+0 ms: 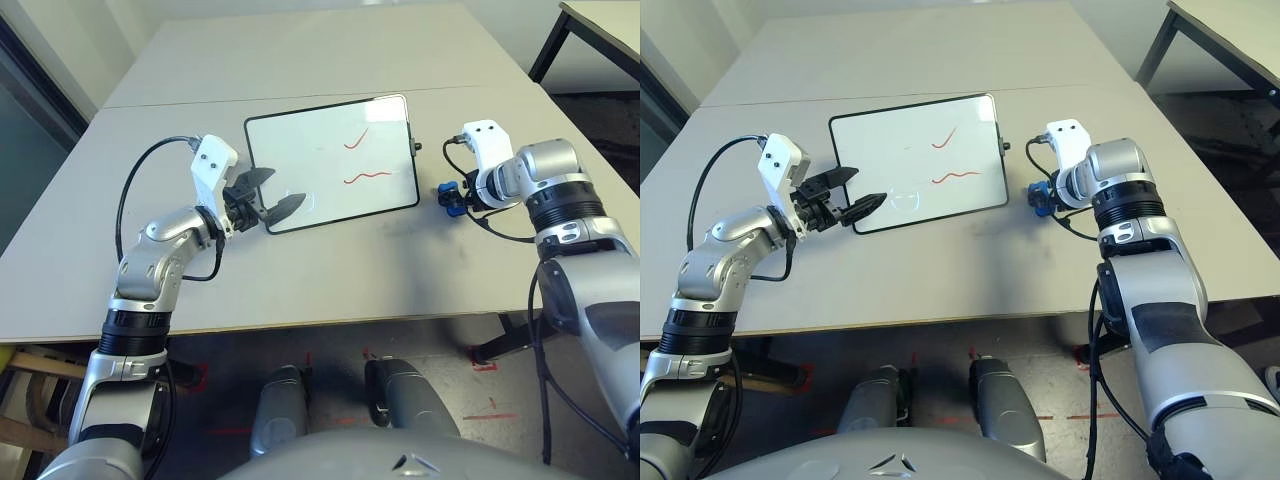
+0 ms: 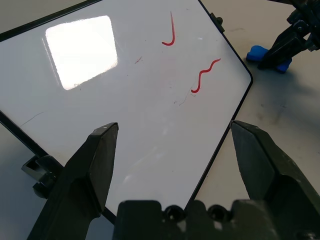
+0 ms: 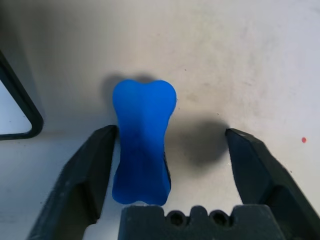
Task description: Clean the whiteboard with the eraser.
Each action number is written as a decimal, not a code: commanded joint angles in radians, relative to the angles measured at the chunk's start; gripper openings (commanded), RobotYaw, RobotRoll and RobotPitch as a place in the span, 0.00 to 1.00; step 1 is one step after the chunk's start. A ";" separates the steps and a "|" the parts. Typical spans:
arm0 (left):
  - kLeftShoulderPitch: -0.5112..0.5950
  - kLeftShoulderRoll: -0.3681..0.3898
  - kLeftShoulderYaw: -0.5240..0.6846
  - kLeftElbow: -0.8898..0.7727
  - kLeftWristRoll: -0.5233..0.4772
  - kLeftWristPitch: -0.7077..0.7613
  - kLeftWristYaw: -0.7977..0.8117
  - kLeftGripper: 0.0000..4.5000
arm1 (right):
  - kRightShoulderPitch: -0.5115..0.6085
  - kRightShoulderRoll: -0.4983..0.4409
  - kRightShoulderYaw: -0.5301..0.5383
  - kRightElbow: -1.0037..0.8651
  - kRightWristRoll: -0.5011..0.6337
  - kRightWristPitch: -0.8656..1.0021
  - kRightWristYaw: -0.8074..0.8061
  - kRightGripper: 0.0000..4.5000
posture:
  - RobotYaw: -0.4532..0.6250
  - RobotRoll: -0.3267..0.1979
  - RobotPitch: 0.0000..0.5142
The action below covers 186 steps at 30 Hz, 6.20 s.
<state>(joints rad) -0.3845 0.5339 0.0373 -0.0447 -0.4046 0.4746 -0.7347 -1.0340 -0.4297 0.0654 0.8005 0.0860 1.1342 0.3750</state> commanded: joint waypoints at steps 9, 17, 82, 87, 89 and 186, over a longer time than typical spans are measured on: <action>-0.010 0.013 0.001 -0.003 0.016 0.006 -0.001 1.00 | 0.021 -0.014 0.058 -0.020 -0.049 -0.043 0.067 0.06 | 0.36 0.62 0.17; -0.015 0.017 0.000 0.002 0.015 0.005 -0.008 1.00 | 0.054 -0.152 0.281 -0.273 -0.104 -0.129 0.323 0.05 | 0.36 0.62 0.16; 0.007 0.015 0.002 -0.024 0.016 0.009 -0.007 1.00 | -0.163 0.084 0.538 0.018 -0.582 -0.930 0.632 0.04 | 0.39 0.62 0.14; 0.013 0.018 0.006 -0.024 0.016 0.008 -0.005 1.00 | -0.178 0.123 0.541 0.036 -0.590 -0.942 0.627 0.04 | 0.40 0.62 0.13; 0.015 0.020 0.008 -0.023 0.017 0.007 -0.005 1.00 | -0.183 0.140 0.543 0.040 -0.593 -0.945 0.626 0.04 | 0.40 0.62 0.13; -0.017 0.017 0.011 0.057 0.023 -0.029 -0.001 1.00 | -0.185 0.211 0.547 0.131 -0.705 -0.941 0.624 0.03 | 0.40 0.62 0.11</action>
<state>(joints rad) -0.4018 0.5476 0.0391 0.0076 -0.3931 0.4497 -0.7356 -1.2312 -0.2472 0.6053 0.9426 -0.6295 0.1944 0.9942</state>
